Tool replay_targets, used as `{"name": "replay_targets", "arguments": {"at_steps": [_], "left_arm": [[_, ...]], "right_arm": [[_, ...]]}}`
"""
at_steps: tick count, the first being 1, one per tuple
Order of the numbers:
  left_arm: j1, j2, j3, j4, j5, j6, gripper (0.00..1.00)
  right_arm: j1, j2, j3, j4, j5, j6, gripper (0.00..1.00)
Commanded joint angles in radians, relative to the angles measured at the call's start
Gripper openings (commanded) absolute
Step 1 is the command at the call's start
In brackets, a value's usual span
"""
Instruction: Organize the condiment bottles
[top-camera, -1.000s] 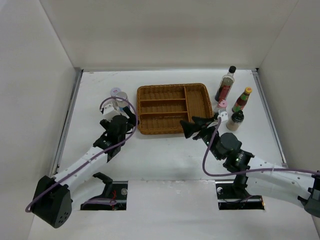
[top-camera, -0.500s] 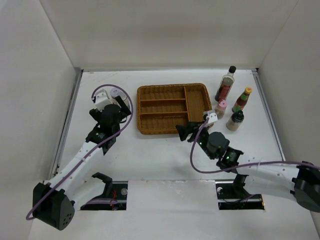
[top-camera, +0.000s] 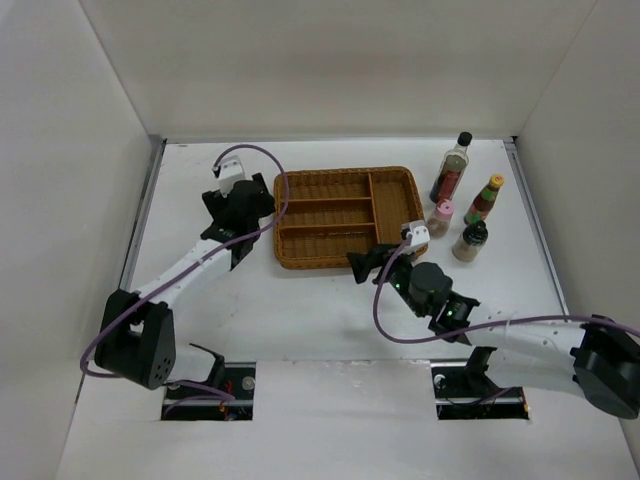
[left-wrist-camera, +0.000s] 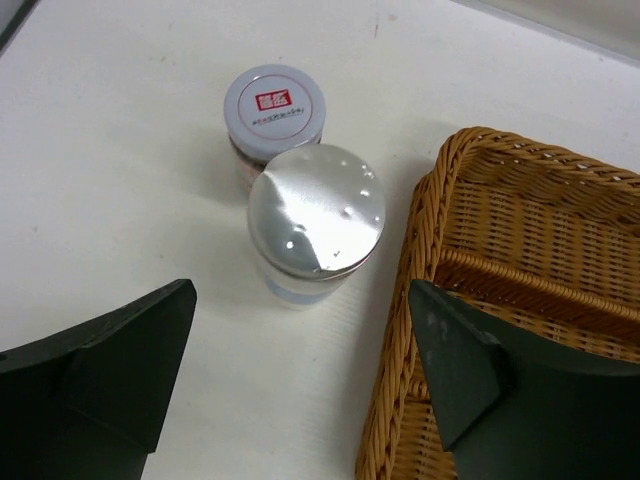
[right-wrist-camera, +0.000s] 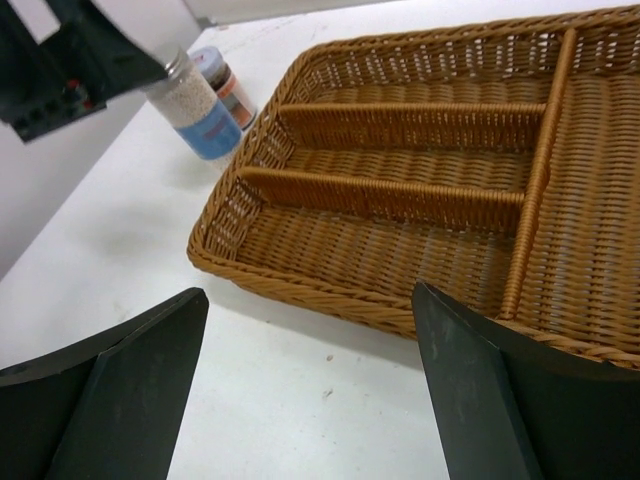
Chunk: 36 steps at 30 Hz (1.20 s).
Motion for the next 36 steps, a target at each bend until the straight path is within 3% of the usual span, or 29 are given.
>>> {"name": "replay_targets", "arguments": {"at_steps": [1, 12, 14, 19, 21, 28, 36], "left_arm": [[0.008, 0.029, 0.064, 0.075, -0.002, 0.054, 0.89], [0.058, 0.208, 0.152, 0.164, 0.004, 0.072, 0.83], [0.060, 0.230, 0.163, 0.183, 0.006, 0.078, 0.76], [0.048, 0.219, 0.160, 0.189, -0.028, 0.091, 0.46], [0.038, 0.173, 0.147, 0.200, -0.057, 0.091, 0.40], [-0.052, 0.001, 0.158, 0.267, -0.086, 0.114, 0.36], [-0.127, 0.076, 0.259, 0.293, -0.030, 0.117, 0.36]], "right_arm": [[-0.004, 0.018, 0.017, 0.062, -0.029, 0.005, 0.90], [-0.026, 0.025, 0.014, 0.060, -0.037, 0.011, 0.91], [-0.026, 0.029, 0.013, 0.068, -0.037, 0.011, 0.91], [-0.029, 0.051, 0.022, 0.057, -0.037, 0.013, 0.91], [-0.030, 0.041, 0.014, 0.068, -0.037, 0.013, 0.91], [-0.049, 0.035, 0.002, 0.079, -0.039, 0.028, 0.91], [-0.075, 0.014, -0.009, 0.073, -0.035, 0.038, 0.91]]}}
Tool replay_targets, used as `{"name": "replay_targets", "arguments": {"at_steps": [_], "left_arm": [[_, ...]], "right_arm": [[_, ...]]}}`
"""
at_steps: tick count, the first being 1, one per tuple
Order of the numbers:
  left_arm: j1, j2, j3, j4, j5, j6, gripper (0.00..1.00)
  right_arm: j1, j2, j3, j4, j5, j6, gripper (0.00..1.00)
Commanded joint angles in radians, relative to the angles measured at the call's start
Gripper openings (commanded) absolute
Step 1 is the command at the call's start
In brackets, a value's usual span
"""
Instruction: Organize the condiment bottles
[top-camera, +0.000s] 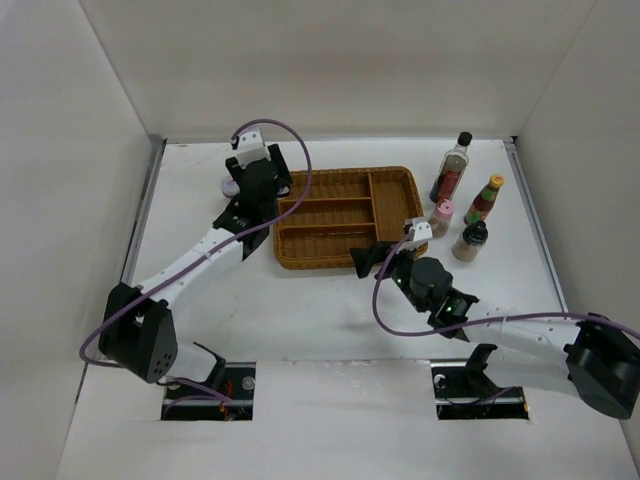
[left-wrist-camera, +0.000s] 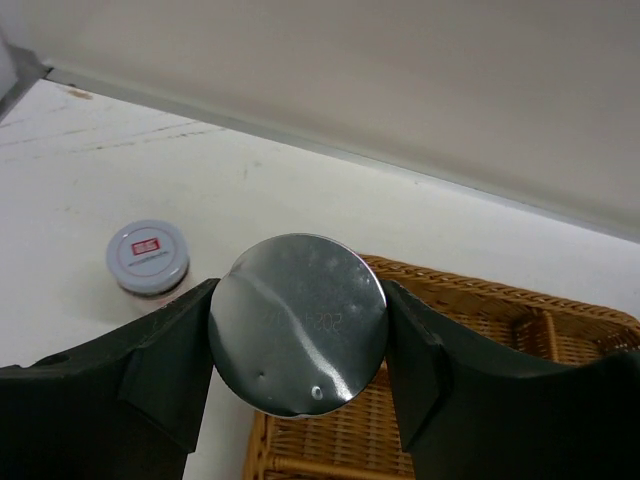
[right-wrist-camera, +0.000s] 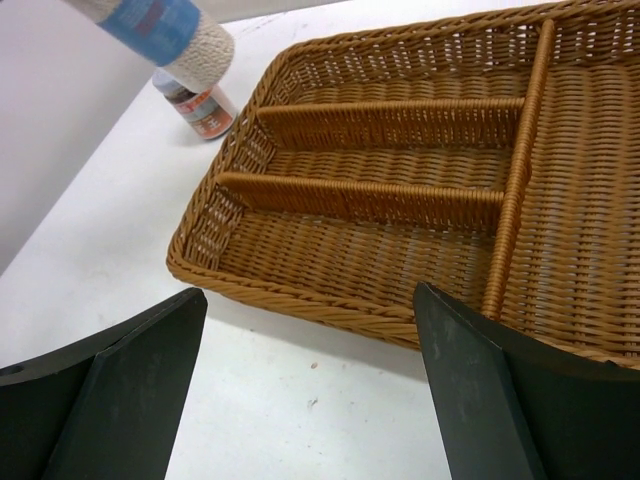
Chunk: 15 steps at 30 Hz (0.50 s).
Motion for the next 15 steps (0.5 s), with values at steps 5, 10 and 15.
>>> {"name": "replay_targets", "arguments": {"at_steps": [5, 10, 15], "left_arm": [[-0.038, 0.107, 0.152, 0.112, 0.051, 0.008, 0.36], [-0.069, 0.110, 0.128, 0.099, 0.056, 0.010, 0.35], [-0.065, 0.124, 0.103, 0.124, 0.045, 0.002, 0.35]], "right_arm": [[-0.018, -0.039, -0.013, 0.057, -0.005, 0.015, 0.91], [-0.027, -0.039, -0.008, 0.039, -0.010, 0.025, 0.91], [-0.033, -0.013, -0.001, 0.036, -0.013, 0.035, 0.91]]}}
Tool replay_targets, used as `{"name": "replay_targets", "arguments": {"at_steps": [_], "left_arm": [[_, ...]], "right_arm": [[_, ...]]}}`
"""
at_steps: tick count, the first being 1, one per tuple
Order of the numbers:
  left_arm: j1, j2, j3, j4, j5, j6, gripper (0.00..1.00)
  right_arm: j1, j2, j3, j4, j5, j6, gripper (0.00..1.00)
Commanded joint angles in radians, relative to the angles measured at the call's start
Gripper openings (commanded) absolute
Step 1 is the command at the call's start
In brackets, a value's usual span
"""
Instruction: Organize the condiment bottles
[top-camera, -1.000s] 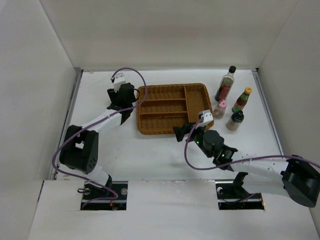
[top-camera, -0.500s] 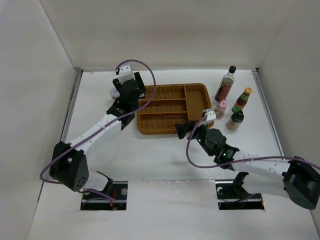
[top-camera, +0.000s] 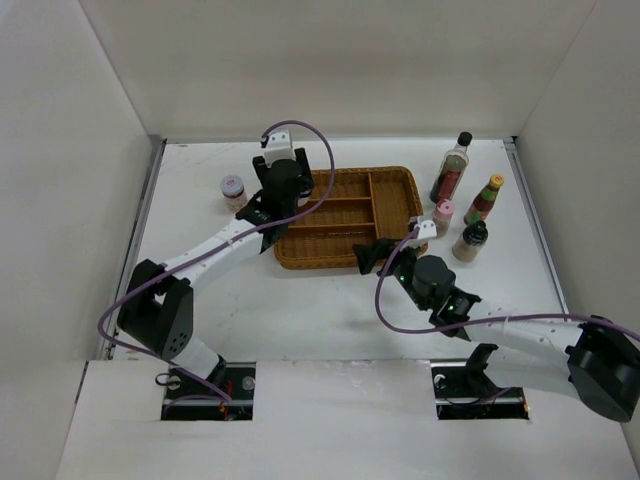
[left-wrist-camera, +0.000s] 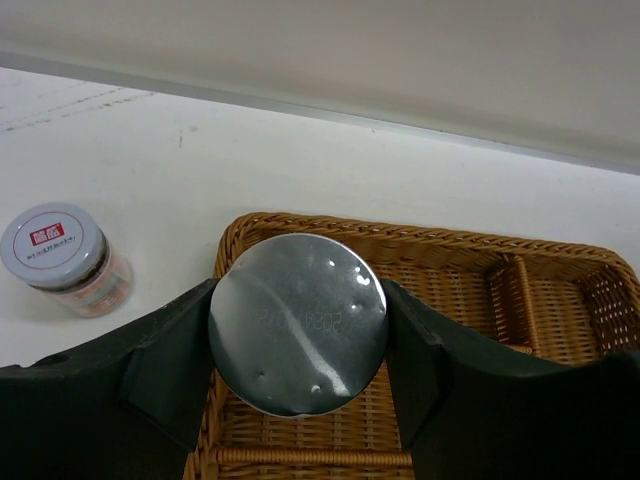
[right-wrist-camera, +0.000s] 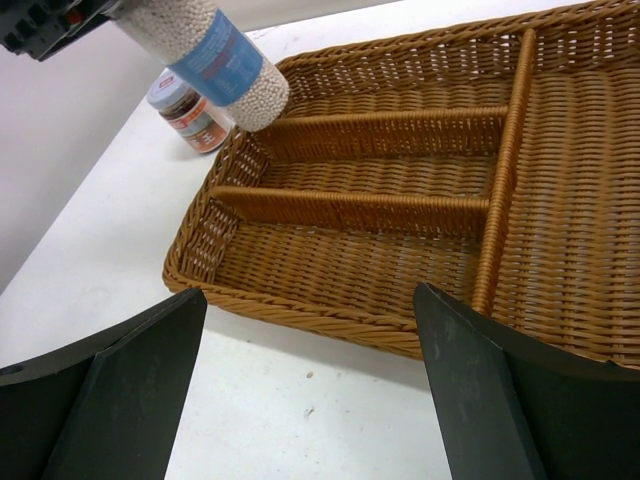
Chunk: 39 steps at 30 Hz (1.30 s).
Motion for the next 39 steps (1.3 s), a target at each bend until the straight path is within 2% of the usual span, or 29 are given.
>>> {"name": "replay_targets", "arguments": {"at_steps": [1, 10, 19, 21, 26, 29, 33, 39], "left_arm": [[0.009, -0.024, 0.026, 0.141, -0.007, 0.000, 0.35], [0.055, 0.128, 0.187, 0.145, 0.024, 0.035, 0.35], [0.113, 0.259, 0.216, 0.142, 0.042, 0.035, 0.36], [0.113, 0.277, 0.208, 0.139, 0.042, 0.031, 0.41], [0.095, 0.288, 0.156, 0.141, 0.033, 0.023, 0.76], [0.095, 0.248, 0.136, 0.133, 0.031, 0.015, 0.88], [0.091, 0.139, 0.087, 0.141, 0.009, 0.017, 0.94], [0.120, -0.026, -0.042, 0.133, -0.065, 0.003, 0.92]], "right_arm": [[-0.009, 0.005, 0.001, 0.037, -0.013, 0.018, 0.91], [-0.012, 0.009, -0.006, 0.050, -0.019, 0.019, 0.92], [-0.013, 0.041, 0.009, 0.039, -0.034, 0.019, 0.92], [-0.012, 0.041, 0.007, 0.047, -0.034, 0.018, 0.92], [-0.013, 0.044, 0.010, 0.037, -0.036, 0.021, 0.93], [-0.016, 0.041, 0.004, 0.045, -0.036, 0.021, 0.93], [-0.015, 0.038, 0.007, 0.044, -0.037, 0.018, 0.93], [-0.015, 0.018, 0.003, 0.037, -0.031, 0.021, 0.94]]}}
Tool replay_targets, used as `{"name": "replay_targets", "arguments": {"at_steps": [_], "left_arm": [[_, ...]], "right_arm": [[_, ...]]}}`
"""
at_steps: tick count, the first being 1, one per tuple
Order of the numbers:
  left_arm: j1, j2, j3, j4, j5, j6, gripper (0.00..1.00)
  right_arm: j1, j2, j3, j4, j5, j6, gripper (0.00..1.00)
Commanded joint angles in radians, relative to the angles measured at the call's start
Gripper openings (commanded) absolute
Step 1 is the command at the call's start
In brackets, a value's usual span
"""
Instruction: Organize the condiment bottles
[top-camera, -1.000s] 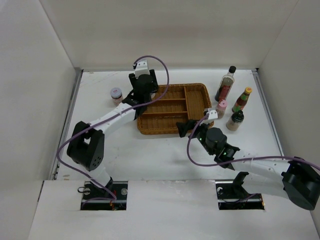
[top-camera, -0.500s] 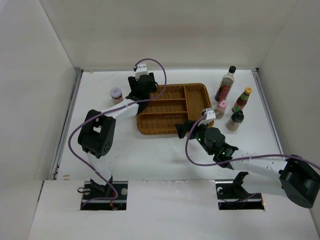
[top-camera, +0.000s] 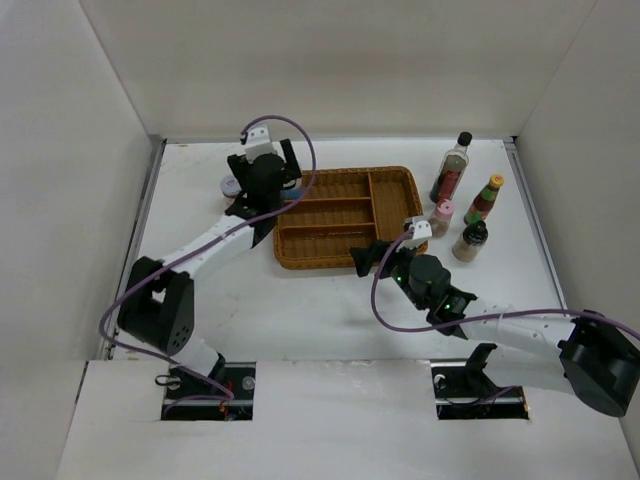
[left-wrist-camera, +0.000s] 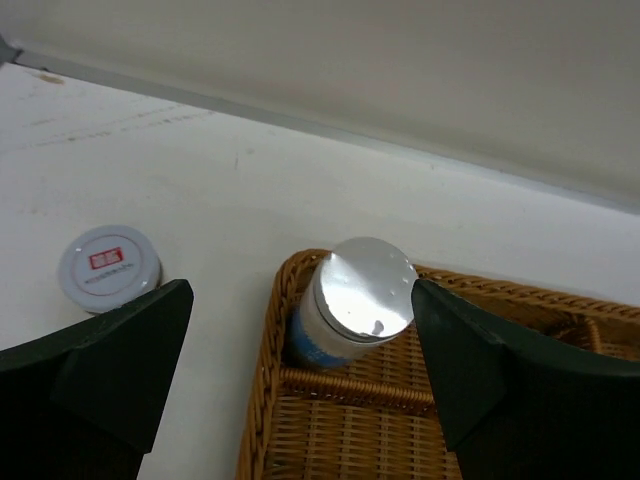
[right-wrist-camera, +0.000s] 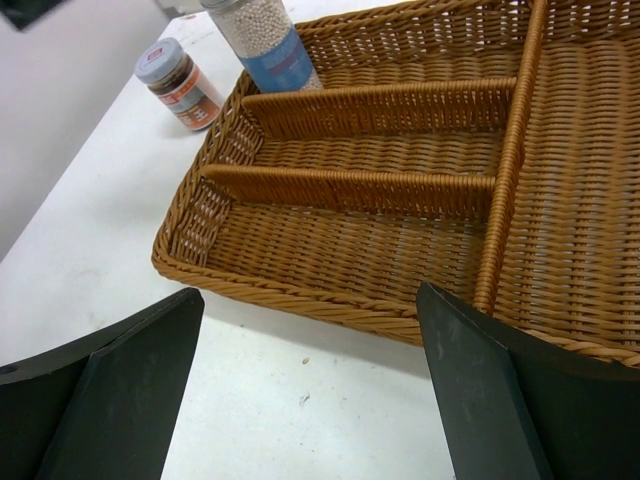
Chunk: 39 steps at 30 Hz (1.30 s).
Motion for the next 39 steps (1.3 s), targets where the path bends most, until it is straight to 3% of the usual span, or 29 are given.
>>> {"name": "replay_targets", "arguments": {"at_steps": [1, 4, 9, 27, 29, 34, 37, 39], "left_arm": [[0.044, -0.109, -0.053, 0.031, -0.062, -0.028, 0.91], [0.113, -0.122, -0.072, -0.084, -0.034, -0.129, 0.90], [0.208, -0.028, -0.047, -0.152, 0.027, -0.166, 0.84], [0.332, 0.223, 0.089, -0.129, 0.104, -0.151, 0.82], [0.337, 0.237, 0.100, -0.123, 0.113, -0.151, 0.77], [0.337, 0.224, 0.070, -0.109, 0.112, -0.148, 0.43], [0.328, 0.127, -0.024, -0.054, 0.049, -0.159, 0.34], [0.313, 0.048, -0.084, -0.019, 0.009, -0.160, 0.33]], "right_arm": [[-0.009, -0.031, -0.003, 0.047, -0.008, 0.008, 0.95], [-0.017, -0.026, 0.000, 0.038, -0.014, 0.019, 0.95], [-0.014, -0.018, 0.004, 0.038, -0.014, 0.019, 0.96], [-0.014, 0.017, 0.023, 0.026, -0.031, 0.016, 0.98], [-0.014, 0.021, 0.026, 0.018, -0.034, 0.019, 0.98], [-0.017, 0.014, 0.018, 0.027, -0.035, 0.020, 0.98], [-0.014, 0.009, 0.021, 0.023, -0.034, 0.016, 0.98], [-0.014, 0.008, 0.017, 0.034, -0.032, 0.016, 0.98]]}}
